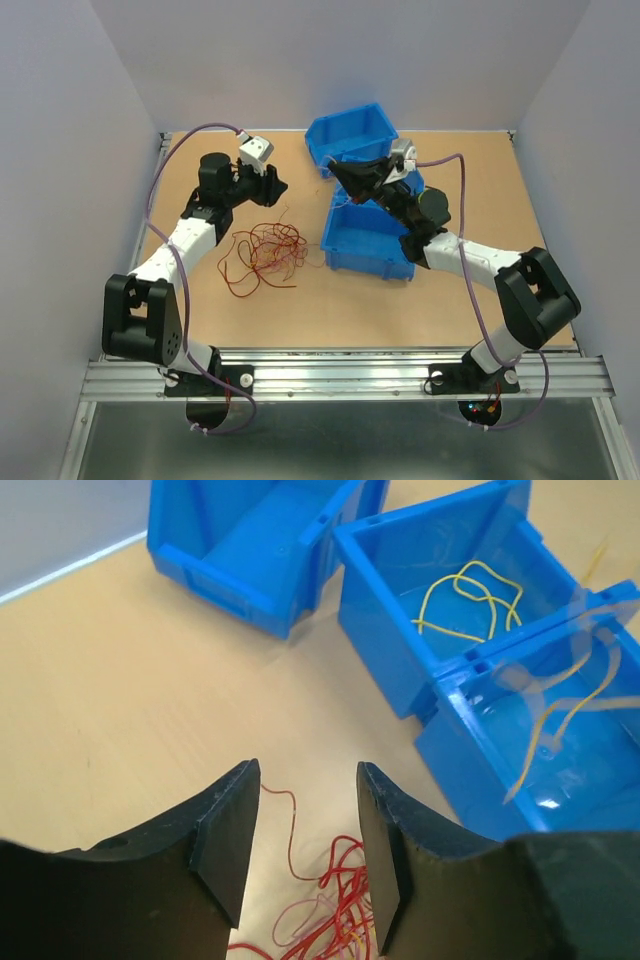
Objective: Untangle the cables
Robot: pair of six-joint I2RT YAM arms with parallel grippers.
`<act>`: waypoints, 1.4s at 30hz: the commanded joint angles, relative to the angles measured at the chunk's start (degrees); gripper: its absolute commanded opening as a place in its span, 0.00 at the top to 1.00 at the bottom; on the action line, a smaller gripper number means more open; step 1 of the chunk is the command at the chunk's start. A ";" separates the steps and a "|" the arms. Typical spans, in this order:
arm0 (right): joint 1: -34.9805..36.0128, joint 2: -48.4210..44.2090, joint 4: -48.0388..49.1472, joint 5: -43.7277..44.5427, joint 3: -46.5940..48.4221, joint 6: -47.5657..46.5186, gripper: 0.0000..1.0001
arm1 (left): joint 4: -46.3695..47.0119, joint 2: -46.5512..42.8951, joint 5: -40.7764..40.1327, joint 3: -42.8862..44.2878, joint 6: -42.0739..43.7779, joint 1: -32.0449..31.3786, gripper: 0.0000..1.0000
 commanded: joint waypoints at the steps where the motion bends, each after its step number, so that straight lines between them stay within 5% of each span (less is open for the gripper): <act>1: -3.33 -0.46 3.37 -0.69 5.72 2.55 1.00 | 4.59 -4.82 -3.32 -2.60 1.44 -0.10 0.43; 14: -14.41 6.21 3.19 -2.71 9.60 9.15 1.00 | 7.23 -9.04 -5.97 -5.33 1.44 -0.10 0.41; 29: -16.70 8.78 7.76 -6.84 -0.33 5.90 0.98 | 6.36 -8.69 -5.45 -5.24 2.05 -0.10 0.41; 31: -16.70 8.16 7.76 -7.62 -1.12 5.72 0.94 | 6.36 -8.69 -5.62 -5.33 2.05 -0.10 0.41; 33: -16.70 7.81 7.85 -9.38 -2.26 4.14 0.62 | 6.27 -8.52 -5.71 -5.25 2.05 -0.10 0.41; 42: -16.71 5.17 0.76 0.70 -2.89 6.16 0.49 | 5.13 -7.64 -4.40 -4.72 2.66 -0.10 0.35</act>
